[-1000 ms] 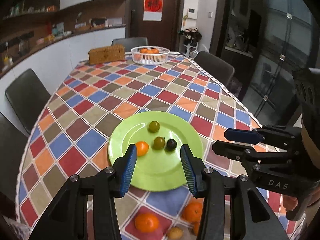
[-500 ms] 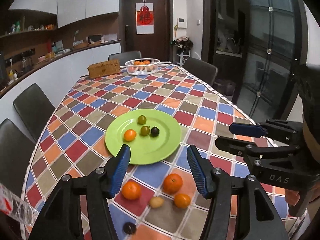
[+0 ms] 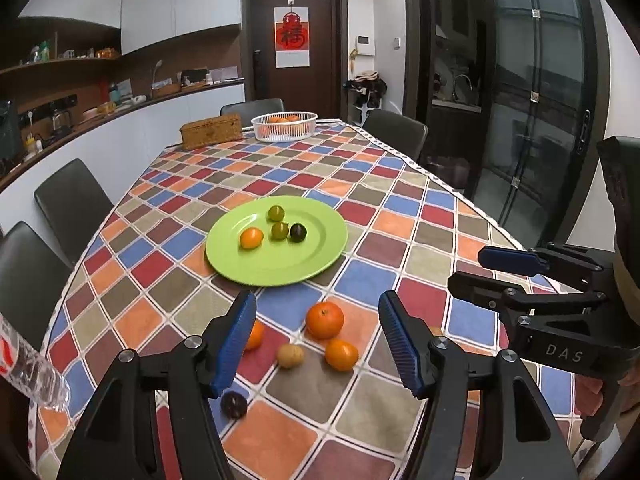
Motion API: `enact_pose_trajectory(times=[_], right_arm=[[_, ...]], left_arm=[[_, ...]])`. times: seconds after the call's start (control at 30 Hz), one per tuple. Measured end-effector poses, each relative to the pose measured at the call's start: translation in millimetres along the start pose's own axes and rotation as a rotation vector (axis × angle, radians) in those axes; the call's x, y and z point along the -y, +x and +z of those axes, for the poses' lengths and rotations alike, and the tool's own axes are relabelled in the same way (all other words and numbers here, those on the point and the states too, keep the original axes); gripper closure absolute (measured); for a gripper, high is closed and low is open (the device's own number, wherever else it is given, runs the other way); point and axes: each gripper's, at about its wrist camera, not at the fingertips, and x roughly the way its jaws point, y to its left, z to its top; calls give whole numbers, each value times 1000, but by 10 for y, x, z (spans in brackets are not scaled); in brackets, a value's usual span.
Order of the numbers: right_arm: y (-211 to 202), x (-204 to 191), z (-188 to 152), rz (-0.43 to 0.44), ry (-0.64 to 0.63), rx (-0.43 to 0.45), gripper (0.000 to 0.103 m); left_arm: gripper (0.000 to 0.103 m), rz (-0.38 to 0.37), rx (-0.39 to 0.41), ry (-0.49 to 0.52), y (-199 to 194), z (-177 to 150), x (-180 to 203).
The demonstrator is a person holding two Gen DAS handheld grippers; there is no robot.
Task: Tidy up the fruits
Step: 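Withdraw both grippers from the plate toward the remaining fruits, then close the left gripper on an orange while the right gripper grasps a brown round fruit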
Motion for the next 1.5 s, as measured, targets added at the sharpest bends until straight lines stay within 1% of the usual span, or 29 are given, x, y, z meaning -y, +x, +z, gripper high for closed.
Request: enact_pose_trajectory(times=[0.43, 0.6, 1.0, 1.2, 1.27, 1.33, 1.43, 1.5], right_arm=[[-34, 10, -372, -38, 27, -6, 55], [15, 45, -479, -55, 40, -19, 55], [318, 137, -699, -52, 67, -115, 55], [455, 136, -729, -40, 64, -142, 55], [499, 142, -728, -36, 68, -149, 55], [536, 148, -726, -32, 73, -153, 55], [585, 153, -717, -29, 79, -155, 56], [606, 155, -713, -39, 78, -160, 58]], left_arm=[[39, 15, 29, 69, 48, -333, 130], [39, -17, 3, 90, 174, -441, 175], [40, -6, -62, 213, 554, -624, 314], [46, -28, -108, 201, 745, -637, 289], [50, -33, -115, 184, 796, -626, 267], [52, -40, -120, 175, 836, -613, 251], [54, -21, -131, 176, 916, -599, 253], [55, -30, -145, 163, 963, -593, 245]])
